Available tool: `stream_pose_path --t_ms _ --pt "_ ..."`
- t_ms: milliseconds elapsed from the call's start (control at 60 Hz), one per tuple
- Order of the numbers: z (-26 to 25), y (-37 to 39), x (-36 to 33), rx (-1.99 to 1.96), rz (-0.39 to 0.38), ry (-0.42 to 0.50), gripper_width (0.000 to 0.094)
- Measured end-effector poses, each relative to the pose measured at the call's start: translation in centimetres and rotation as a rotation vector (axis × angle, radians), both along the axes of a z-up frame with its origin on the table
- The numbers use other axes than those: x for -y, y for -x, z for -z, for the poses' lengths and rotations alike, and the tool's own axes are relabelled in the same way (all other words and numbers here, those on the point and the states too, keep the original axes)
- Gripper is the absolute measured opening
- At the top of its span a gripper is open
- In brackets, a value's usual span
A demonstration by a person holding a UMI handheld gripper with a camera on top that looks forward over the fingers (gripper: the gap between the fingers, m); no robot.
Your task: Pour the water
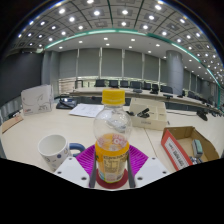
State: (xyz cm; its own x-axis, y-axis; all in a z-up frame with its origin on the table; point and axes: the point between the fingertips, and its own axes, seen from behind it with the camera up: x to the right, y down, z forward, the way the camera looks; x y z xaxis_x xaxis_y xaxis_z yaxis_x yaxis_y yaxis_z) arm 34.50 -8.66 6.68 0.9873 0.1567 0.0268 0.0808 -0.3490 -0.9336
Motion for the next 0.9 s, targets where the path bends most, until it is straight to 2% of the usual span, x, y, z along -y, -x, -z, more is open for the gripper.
stream_pose_path --t_ms 83,117,167,183,217,300,433,650,900 --pt "0.1 -0.3 0.1 0.005 0.002 0.025 0.0532" --pt "0.3 -0.7 0.3 0.026 0.01 0.051 0.0636" --pt "0.0 -0.4 0.8 0.042 0.008 0.064 0.0854" --pt "-0.1 -0.4 1.0 0.042 0.009 0.066 0.0872" --pt "-0.4 -0.1 1.5 0.037 0.008 0.079 0.0841" --pt "-1.7 0.1 3.3 0.038 0.035 0.112 0.0868" --pt "-4.9 1.2 7.5 0.055 0.114 0.167 0.0856" --pt "-11.2 8.4 18.0 0.026 0.205 0.265 0.0858" --pt "-17.3 17.5 26.5 0.044 0.225 0.258 0.086"
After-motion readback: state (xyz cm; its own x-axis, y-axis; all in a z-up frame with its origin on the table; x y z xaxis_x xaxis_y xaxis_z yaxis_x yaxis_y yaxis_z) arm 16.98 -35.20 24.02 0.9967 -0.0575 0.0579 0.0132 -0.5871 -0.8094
